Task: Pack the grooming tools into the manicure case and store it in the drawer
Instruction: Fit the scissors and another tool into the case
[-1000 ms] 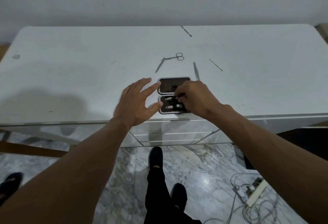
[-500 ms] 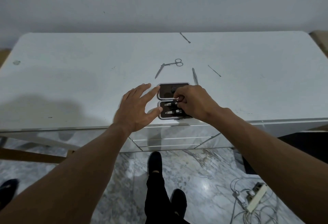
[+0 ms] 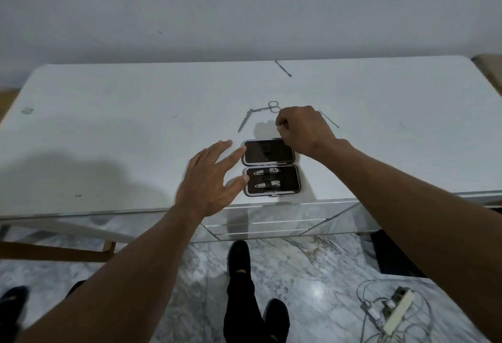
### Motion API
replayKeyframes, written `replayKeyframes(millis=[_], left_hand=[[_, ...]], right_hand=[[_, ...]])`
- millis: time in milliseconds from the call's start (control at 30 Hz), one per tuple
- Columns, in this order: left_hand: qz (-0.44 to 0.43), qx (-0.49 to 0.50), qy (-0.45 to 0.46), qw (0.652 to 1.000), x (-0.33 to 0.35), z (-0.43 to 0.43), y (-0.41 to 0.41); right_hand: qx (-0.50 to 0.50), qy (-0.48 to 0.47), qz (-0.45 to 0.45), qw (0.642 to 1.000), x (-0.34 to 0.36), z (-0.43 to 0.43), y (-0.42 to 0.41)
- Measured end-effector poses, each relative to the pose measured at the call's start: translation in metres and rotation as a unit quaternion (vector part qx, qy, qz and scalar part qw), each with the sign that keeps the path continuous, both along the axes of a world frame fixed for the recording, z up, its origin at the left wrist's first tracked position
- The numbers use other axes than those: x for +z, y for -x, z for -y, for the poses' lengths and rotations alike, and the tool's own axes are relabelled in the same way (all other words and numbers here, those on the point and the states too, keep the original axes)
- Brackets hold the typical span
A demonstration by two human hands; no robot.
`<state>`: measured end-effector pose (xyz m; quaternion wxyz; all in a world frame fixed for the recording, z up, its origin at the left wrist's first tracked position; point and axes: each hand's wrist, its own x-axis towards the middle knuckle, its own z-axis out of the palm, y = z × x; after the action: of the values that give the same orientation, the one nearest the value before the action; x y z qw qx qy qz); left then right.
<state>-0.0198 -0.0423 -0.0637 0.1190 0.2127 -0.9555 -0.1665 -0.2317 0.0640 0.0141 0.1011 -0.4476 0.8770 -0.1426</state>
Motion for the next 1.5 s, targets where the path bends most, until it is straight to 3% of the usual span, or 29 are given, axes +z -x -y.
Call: replayKeyframes(millis=[233, 533, 833, 1233, 1500], left_hand=[[-0.002, 0.004, -0.013, 1.000, 0.002, 0.000, -0.001], [0.008, 0.008, -0.007, 1.000, 0.002, -0.001, 0.001], [0.006, 0.008, -0.008, 1.000, 0.004, -0.002, 0.001], [-0.013, 0.009, -0.001, 1.000, 0.002, -0.003, 0.001], [0.001, 0.010, 0.005, 1.000, -0.002, -0.001, 0.000]], right_hand=[[-0.009, -0.053, -0.044, 0.998, -0.005, 0.037, 0.034], [0.017, -0.102, -0.030, 0.994, -0.005, 0.069, 0.047], [0.066, -0.172, -0.136, 0.973, 0.003, 0.070, 0.039], [0.032, -0.146, -0.082, 0.985, 0.010, 0.029, 0.027], [0.061, -0.107, -0.104, 0.987, 0.018, -0.016, 0.004]])
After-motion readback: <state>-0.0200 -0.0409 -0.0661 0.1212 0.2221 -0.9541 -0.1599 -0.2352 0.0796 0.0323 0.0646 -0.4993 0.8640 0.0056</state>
